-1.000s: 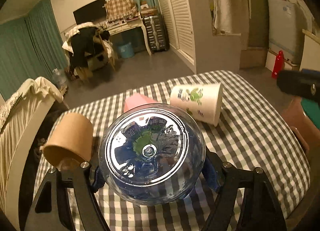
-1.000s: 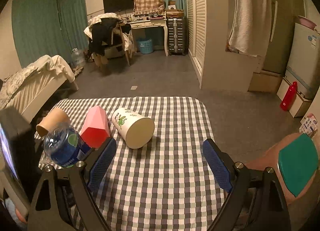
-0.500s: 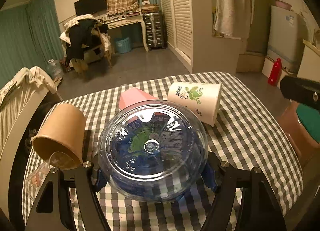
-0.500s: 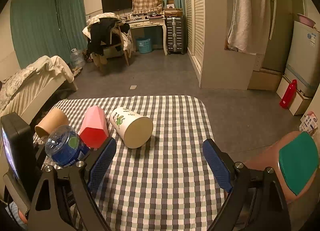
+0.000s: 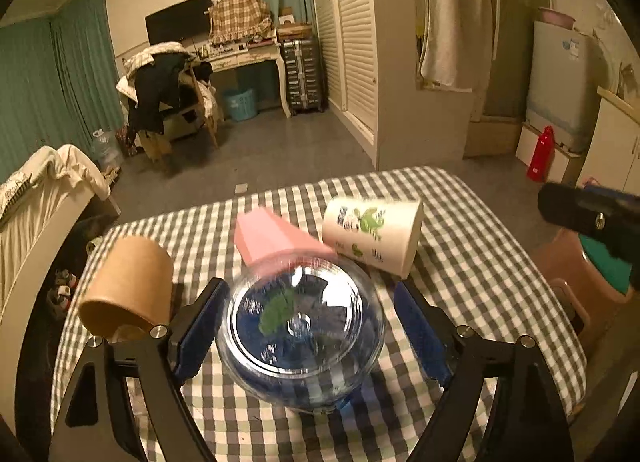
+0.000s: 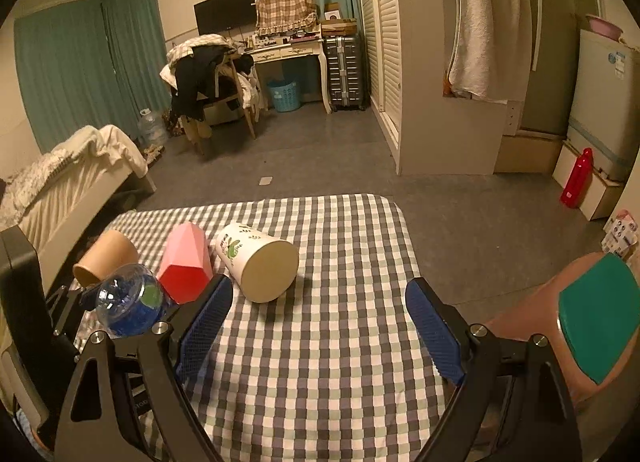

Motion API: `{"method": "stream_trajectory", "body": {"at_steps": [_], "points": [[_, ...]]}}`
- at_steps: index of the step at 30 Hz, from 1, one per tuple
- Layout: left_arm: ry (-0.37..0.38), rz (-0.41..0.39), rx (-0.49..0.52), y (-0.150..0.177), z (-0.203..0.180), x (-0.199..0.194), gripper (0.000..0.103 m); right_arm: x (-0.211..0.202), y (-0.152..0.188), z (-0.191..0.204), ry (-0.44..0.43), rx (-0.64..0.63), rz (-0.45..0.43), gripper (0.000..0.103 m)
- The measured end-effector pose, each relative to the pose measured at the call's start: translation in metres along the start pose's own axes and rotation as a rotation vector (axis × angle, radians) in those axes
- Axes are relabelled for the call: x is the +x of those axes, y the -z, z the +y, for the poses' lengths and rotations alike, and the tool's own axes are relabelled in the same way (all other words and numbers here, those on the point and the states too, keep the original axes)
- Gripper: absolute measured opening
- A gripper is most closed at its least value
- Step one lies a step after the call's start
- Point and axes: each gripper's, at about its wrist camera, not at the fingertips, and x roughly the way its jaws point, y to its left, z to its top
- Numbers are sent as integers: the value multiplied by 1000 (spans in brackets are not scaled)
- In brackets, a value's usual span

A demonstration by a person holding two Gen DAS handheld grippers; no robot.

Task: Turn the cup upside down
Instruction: 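Rotate the held blue bottle upright with the left tool, cap up, then lower the bottle upright beside the pink cup and open the left tool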

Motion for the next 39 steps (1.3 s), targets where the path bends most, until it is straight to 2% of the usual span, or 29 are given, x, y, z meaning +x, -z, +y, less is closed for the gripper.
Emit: {"method": "stream_trajectory", "body": {"at_steps": [13, 20, 33, 39], "points": [[1, -72, -10, -25, 8, -26, 87, -16, -3, -12, -9, 43, -38, 88], [-9, -68, -43, -17, 20, -32, 87, -20, -3, -12, -11, 37, -44, 88], [57, -1, -85, 3, 22, -20, 87, -18, -1, -2, -6, 16, -37, 88], [55, -33, -81, 1, 24, -32, 87, -17, -2, -3, -4, 18, -40, 88]]}}
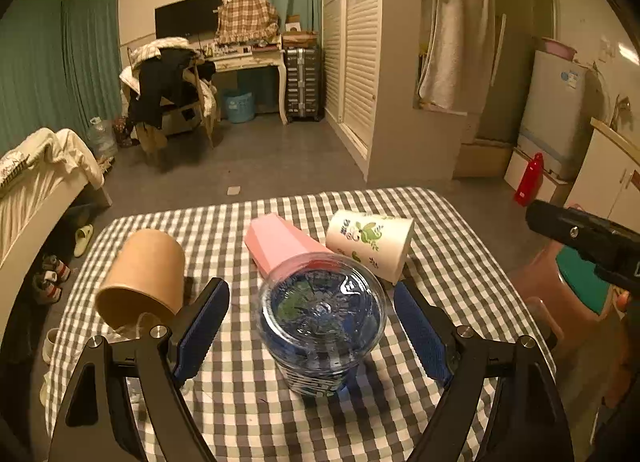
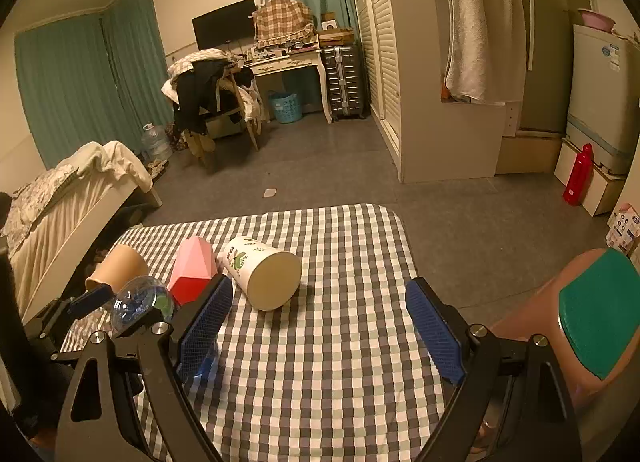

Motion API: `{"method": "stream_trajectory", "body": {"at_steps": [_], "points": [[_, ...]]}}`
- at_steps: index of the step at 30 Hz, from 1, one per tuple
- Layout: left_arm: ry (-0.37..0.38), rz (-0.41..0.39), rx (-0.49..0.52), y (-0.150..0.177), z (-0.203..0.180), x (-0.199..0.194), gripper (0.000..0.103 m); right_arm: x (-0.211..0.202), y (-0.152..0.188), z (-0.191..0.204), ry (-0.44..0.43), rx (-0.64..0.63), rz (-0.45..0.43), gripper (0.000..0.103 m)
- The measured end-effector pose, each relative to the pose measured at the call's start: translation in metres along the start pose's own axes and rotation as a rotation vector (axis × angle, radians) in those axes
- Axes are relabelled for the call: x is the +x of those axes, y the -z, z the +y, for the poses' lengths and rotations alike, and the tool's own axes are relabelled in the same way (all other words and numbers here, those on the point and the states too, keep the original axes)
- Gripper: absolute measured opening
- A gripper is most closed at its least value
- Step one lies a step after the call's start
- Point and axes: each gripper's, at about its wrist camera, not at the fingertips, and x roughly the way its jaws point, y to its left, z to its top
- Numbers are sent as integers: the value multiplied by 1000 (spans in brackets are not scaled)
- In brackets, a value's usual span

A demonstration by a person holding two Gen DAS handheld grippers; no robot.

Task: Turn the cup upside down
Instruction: 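Lower the bottle upright beside the pink cup and open the left tool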

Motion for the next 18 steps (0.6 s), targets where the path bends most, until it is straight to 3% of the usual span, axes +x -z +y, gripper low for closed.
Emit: {"method": "stream_trajectory", "body": {"at_steps": [9, 15, 18], "points": [[6, -116, -24, 0, 26, -41, 87, -13, 5, 27, -30, -77, -76, 88], [-88, -207, -32, 1, 55, -68, 87, -21, 9, 66, -61, -151, -120, 88], [-114, -210, -64, 6, 73, -69, 87, -18, 15, 84, -79, -179, -127, 88]]}}
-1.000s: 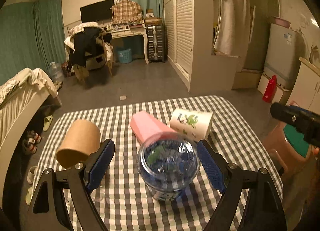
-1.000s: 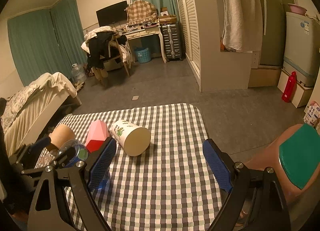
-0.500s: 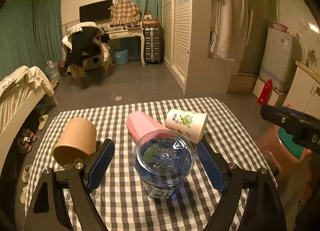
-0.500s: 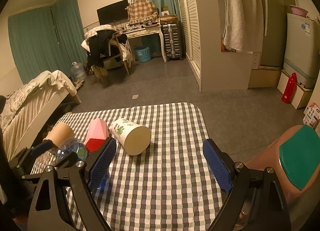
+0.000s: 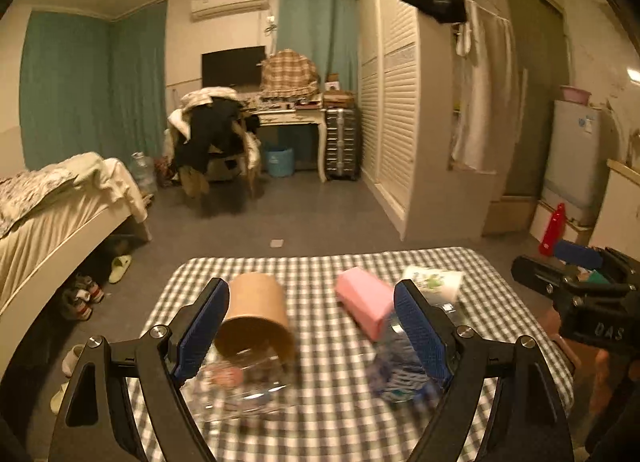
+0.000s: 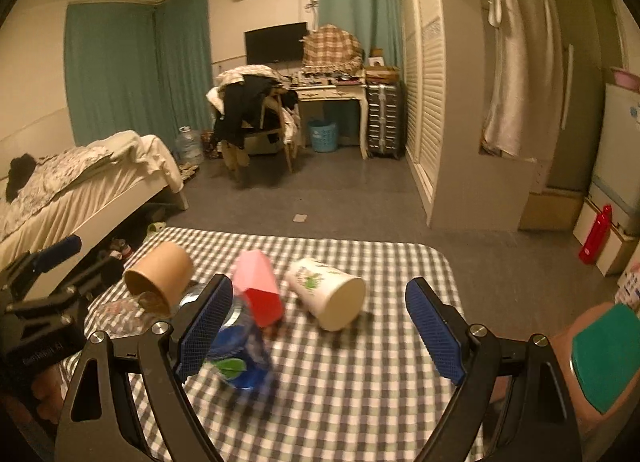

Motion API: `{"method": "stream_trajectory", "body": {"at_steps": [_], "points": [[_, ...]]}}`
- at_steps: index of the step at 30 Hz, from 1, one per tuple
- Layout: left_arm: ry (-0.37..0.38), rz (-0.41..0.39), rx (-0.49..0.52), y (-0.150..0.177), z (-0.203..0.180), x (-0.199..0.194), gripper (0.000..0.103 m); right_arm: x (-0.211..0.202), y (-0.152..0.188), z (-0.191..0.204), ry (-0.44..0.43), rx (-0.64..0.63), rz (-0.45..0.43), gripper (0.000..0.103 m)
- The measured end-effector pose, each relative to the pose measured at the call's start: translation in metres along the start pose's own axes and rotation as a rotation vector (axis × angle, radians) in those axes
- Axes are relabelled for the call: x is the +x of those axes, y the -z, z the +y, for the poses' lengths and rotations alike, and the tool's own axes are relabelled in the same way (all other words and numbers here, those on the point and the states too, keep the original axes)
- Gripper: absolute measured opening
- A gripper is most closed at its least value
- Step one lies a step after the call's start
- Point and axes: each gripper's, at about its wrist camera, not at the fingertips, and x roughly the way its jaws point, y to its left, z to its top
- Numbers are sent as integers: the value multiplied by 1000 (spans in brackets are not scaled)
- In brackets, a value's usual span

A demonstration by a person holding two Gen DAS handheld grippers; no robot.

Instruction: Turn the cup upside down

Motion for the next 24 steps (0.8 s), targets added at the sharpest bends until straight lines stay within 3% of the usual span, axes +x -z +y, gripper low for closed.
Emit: {"method": "stream_trajectory", "body": {"at_steps": [6, 8, 11, 15, 19, 24], "points": [[-19, 8, -4, 8, 16, 1, 87, 8, 6, 20, -71, 21, 39, 88], [-13, 8, -23, 9, 20, 0, 92, 8, 8, 24, -84, 20, 49, 88], [-12, 4, -55, 10, 26, -5, 97, 1, 8, 30, -70, 3, 37, 88], [-2, -14, -59, 10, 23, -12, 103, -5, 12, 30, -51, -6, 21, 96], [-16, -20, -50, 13, 19, -16, 103, -9, 12, 28, -6, -18, 7, 103], [-11, 15, -95, 12, 25, -11, 103, -10, 10, 23, 23, -19, -9, 103]]}}
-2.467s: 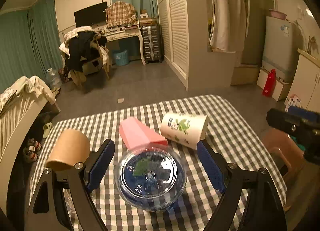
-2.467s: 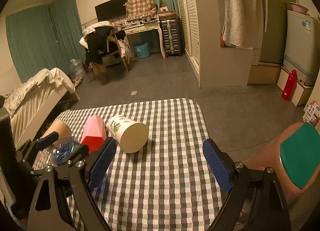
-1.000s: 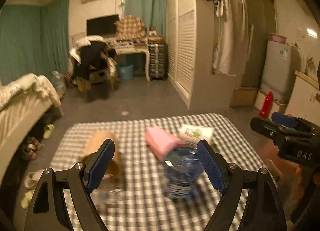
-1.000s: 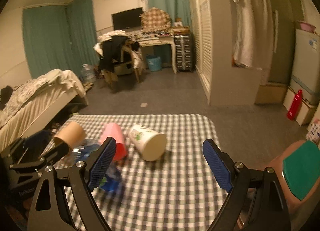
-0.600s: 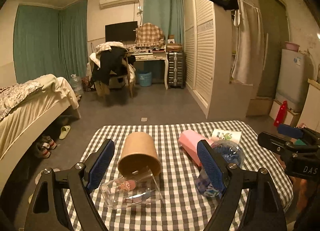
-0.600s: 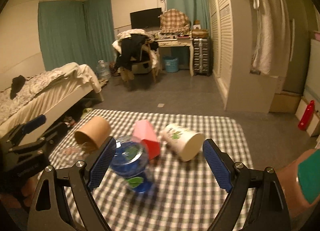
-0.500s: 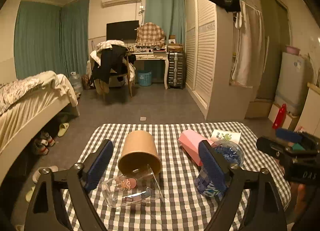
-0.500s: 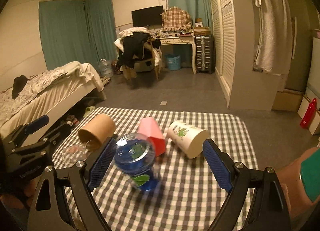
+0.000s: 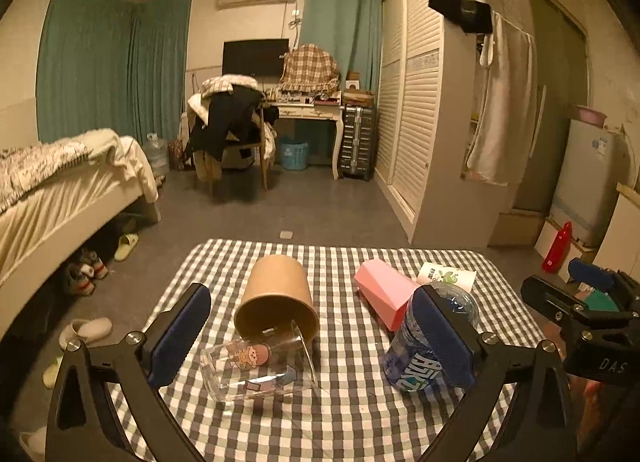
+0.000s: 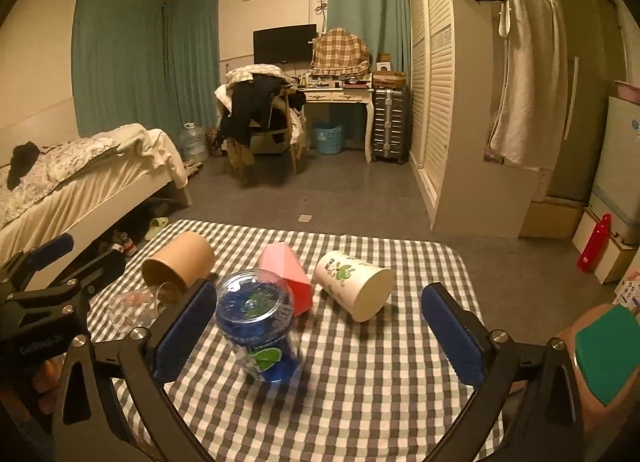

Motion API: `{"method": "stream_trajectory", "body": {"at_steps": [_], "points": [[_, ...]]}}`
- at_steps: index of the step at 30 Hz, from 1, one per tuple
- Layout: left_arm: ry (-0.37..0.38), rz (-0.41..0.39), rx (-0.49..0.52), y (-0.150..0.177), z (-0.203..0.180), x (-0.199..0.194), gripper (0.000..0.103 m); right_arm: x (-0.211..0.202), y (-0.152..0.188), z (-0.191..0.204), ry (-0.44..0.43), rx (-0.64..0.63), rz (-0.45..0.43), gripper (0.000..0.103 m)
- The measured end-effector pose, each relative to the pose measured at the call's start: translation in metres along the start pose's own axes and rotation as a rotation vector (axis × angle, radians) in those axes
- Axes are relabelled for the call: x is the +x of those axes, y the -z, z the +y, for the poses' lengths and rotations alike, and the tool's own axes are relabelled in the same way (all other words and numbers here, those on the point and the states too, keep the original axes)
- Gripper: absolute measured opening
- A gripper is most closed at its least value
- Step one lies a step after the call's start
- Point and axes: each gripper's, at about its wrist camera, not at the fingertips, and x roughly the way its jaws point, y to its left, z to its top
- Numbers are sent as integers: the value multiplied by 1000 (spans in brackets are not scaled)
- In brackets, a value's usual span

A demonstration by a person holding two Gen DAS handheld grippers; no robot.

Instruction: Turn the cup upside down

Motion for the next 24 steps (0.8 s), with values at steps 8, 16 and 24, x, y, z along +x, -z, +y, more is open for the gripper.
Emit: {"method": "stream_trajectory", "body": {"at_steps": [8, 16, 24], "points": [[-8, 7, -26, -1, 6, 1, 103, 4, 1, 1, 5, -2, 6, 103], [-1, 14, -5, 0, 3, 0, 103, 3, 1, 2, 6, 3, 11, 103], [-5, 8, 2, -1, 2, -2, 103, 3, 0, 3, 11, 1, 9, 103]]}}
